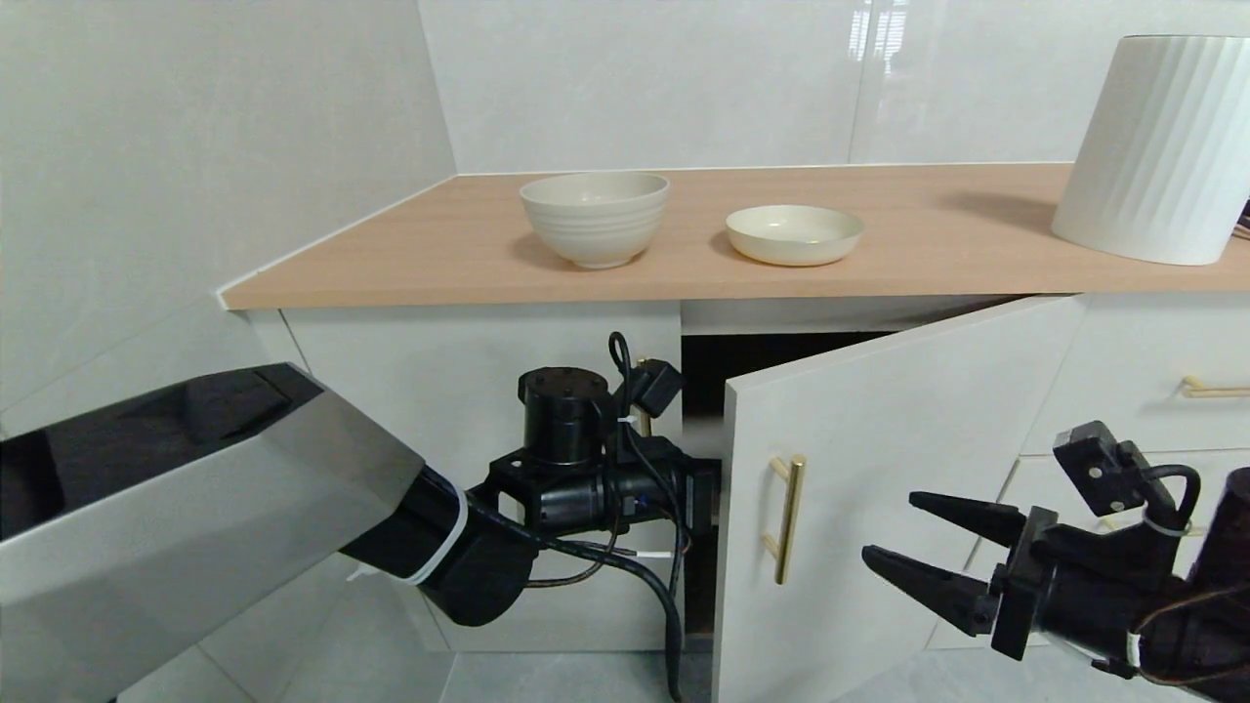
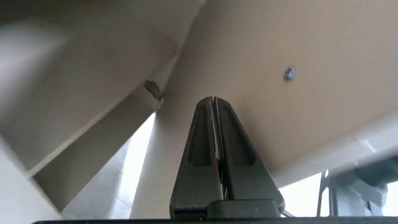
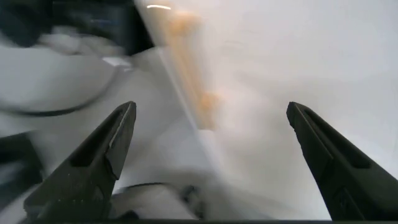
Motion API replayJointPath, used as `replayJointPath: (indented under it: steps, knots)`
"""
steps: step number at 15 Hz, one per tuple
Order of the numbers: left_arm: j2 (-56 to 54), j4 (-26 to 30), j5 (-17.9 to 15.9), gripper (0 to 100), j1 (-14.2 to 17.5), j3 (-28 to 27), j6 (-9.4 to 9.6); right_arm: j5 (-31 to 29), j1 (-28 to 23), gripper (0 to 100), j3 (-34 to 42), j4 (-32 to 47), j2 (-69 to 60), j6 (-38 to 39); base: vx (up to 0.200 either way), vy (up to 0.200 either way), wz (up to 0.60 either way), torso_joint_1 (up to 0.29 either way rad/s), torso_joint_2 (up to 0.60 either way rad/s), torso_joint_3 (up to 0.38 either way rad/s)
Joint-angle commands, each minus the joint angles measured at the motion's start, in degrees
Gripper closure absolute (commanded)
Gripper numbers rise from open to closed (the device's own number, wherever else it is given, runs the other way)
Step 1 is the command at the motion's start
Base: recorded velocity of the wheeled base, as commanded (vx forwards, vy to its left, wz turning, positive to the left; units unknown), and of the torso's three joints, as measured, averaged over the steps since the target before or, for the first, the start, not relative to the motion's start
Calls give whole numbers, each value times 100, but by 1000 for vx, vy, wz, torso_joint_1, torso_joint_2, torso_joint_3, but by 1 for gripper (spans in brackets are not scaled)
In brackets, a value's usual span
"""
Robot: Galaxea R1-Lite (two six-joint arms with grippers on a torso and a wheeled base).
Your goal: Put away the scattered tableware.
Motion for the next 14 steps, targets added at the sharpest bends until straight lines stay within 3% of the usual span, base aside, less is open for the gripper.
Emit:
replayJointPath:
  steps: [1, 4, 7, 10, 14]
  knots:
    - [-4, -7, 47, 100, 8, -3, 1, -170, 214, 0, 131, 634, -1140, -131, 0, 0, 0, 0, 0, 0]
    - [-4, -7, 47, 100, -45, 6, 1, -785, 162, 0, -739, 3446, -2379, -166, 0, 0, 0, 0, 0, 0]
    - [-22, -7, 56, 100, -63, 24, -8, -961, 170, 0, -1469, 5371, -3249, -175, 0, 0, 0, 0, 0, 0]
    - [-39, -7, 65, 100, -89, 24, -8, -970, 179, 0, -1521, 5477, -3258, -166, 0, 0, 0, 0, 0, 0]
    - [13, -7, 126, 100, -221, -64, -8, -970, 179, 0, -1504, 5494, -3258, -157, -150, 0, 0, 8, 3, 3]
